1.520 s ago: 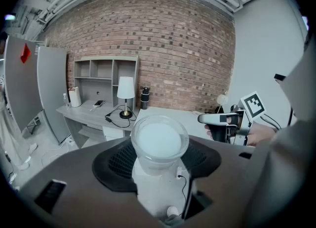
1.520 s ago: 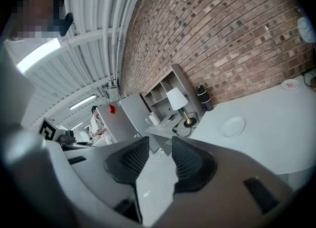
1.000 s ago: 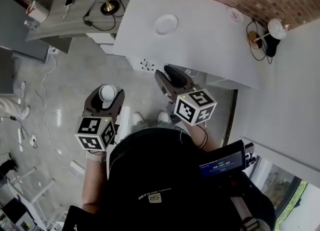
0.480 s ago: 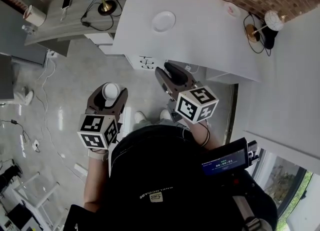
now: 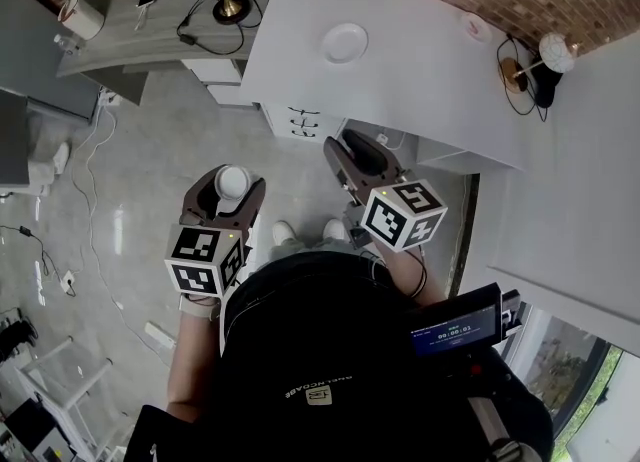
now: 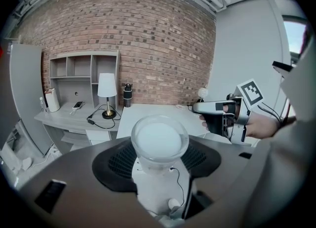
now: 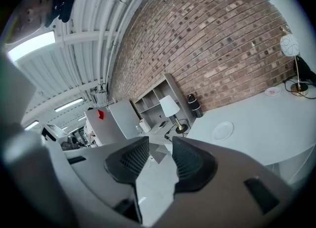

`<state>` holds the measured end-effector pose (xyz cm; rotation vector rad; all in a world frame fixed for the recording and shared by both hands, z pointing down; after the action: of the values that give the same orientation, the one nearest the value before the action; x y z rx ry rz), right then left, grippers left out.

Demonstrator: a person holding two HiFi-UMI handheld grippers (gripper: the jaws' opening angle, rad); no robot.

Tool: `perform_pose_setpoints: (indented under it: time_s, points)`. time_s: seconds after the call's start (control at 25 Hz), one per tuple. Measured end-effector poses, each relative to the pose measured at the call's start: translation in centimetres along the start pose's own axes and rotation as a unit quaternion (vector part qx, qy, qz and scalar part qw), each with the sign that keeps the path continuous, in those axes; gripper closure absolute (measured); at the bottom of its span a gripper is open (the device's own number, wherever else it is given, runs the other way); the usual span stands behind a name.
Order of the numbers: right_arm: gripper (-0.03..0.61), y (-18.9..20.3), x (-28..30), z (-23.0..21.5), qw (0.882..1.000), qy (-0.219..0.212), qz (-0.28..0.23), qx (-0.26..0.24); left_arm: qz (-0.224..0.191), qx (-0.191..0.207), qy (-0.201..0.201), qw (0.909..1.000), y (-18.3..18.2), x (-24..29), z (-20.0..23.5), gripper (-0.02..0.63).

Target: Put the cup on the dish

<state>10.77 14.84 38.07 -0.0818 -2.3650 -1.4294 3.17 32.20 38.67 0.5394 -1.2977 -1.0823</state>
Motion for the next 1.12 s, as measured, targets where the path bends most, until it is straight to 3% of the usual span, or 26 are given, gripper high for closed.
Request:
perform_pose_setpoints:
  time_s: [0.72,1.12]
  points:
    - [0.431,1.9,1.4,4.9,0.999,0.043,0.002,0.001,0.006,0.005,0.025,0.9996,1.8,-3.7,5.0,0.344]
    - [0.431,2.4,2.0,5.0,0.998,0.061,0.002,0.004,0.013,0.004,0.043,0.999,2.7,-3.6,5.7,0.344]
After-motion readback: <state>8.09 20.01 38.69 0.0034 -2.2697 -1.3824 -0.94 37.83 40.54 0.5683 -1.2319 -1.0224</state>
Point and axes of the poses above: the fingertips, and each gripper's own axes: x forward along the fingers, z to its left, y out of its underside, the point moved 3 cm from there along -x, backward along the fingers, and after that the axes turned 11 degrees about y, right-handed, at the moved point
